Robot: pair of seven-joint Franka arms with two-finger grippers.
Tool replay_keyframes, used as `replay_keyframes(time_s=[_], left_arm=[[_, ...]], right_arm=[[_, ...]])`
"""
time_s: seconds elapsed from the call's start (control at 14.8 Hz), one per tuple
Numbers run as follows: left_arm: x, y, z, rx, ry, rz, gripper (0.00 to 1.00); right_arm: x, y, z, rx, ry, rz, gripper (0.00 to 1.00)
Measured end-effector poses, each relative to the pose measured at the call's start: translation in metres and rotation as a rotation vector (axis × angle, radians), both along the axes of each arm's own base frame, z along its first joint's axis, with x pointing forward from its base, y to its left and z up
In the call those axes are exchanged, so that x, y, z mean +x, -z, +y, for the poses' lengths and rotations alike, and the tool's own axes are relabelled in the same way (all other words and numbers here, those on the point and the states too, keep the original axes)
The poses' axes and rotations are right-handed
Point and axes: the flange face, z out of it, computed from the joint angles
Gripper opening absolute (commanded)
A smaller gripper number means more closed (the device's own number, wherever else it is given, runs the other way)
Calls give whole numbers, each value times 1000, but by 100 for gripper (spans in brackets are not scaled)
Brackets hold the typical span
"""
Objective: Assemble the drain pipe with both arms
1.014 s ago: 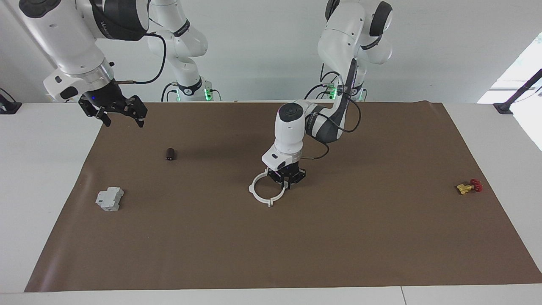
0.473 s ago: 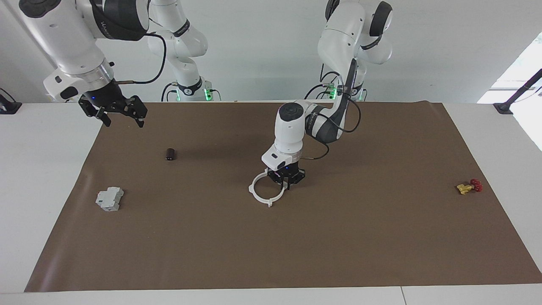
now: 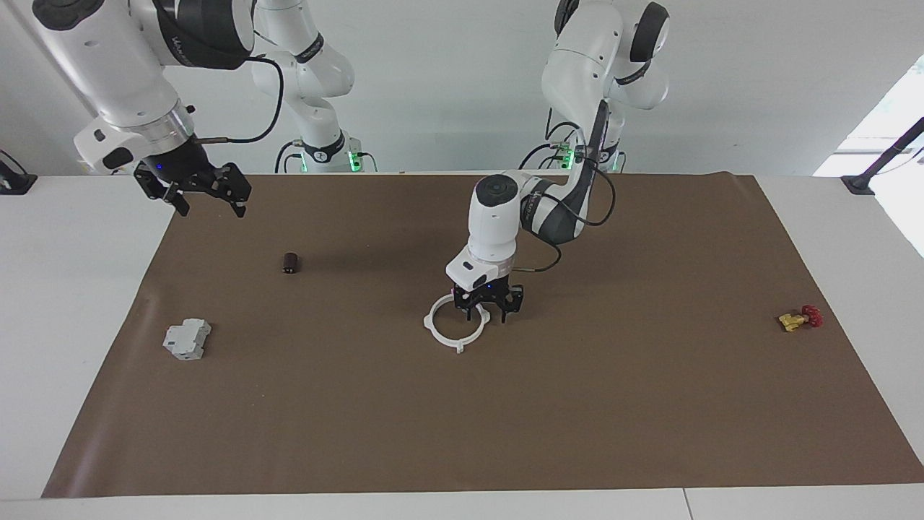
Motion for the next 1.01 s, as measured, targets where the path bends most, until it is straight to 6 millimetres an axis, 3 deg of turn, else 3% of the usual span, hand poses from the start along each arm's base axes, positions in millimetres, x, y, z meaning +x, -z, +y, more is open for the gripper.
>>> replay_keyframes(time_s=[0.2, 0.34, 0.47, 0.74, 1.01], left_arm=[[5, -19, 7, -11, -16, -15, 100], [14, -47, 30, -14, -54, -18, 100], [25, -75, 76, -20, -119, -20, 100], [41, -108, 201, -11, -276, 1, 100], [47, -153, 316, 27, -249, 34, 100]], right_arm=[[0, 0, 0, 0, 0, 0, 100], [0, 0, 0, 0, 0, 0, 100], [0, 0, 0, 0, 0, -1, 100], [0, -2, 3, 1, -6, -5, 100], [1, -11, 27, 2, -49, -21, 100]])
